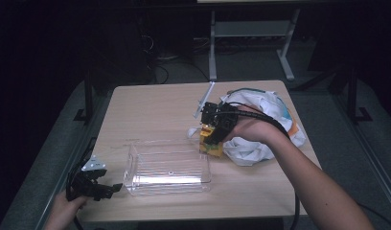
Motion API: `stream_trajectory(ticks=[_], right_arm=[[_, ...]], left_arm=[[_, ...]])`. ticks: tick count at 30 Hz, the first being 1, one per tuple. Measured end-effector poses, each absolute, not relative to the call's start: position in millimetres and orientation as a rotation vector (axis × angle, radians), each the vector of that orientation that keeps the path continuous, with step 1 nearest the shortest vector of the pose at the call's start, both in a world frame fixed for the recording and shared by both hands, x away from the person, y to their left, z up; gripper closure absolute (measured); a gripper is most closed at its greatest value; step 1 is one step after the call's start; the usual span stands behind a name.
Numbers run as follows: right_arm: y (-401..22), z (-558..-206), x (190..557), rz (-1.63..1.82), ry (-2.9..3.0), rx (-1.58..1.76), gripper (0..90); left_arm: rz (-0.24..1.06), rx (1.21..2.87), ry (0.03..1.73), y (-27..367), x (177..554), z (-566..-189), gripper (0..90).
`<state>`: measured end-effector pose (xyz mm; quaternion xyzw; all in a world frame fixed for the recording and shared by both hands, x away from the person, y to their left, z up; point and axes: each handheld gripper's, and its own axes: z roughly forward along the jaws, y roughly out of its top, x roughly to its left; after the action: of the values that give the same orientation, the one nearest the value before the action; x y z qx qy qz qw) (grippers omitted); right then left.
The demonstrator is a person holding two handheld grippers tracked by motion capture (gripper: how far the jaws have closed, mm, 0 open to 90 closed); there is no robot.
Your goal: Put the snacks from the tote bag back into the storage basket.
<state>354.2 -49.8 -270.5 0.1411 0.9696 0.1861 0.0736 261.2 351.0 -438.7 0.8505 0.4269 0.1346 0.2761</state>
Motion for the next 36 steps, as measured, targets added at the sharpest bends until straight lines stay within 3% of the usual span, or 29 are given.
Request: stream_trajectory(ticks=[36], right_arm=[[-4.7, -286.6, 322.9, 0.53, 2.992, 0.107, 51.7]], left_arm=[[0.36, 2.283, 1.146, 351.8, 261.6, -439.1, 13.7]])
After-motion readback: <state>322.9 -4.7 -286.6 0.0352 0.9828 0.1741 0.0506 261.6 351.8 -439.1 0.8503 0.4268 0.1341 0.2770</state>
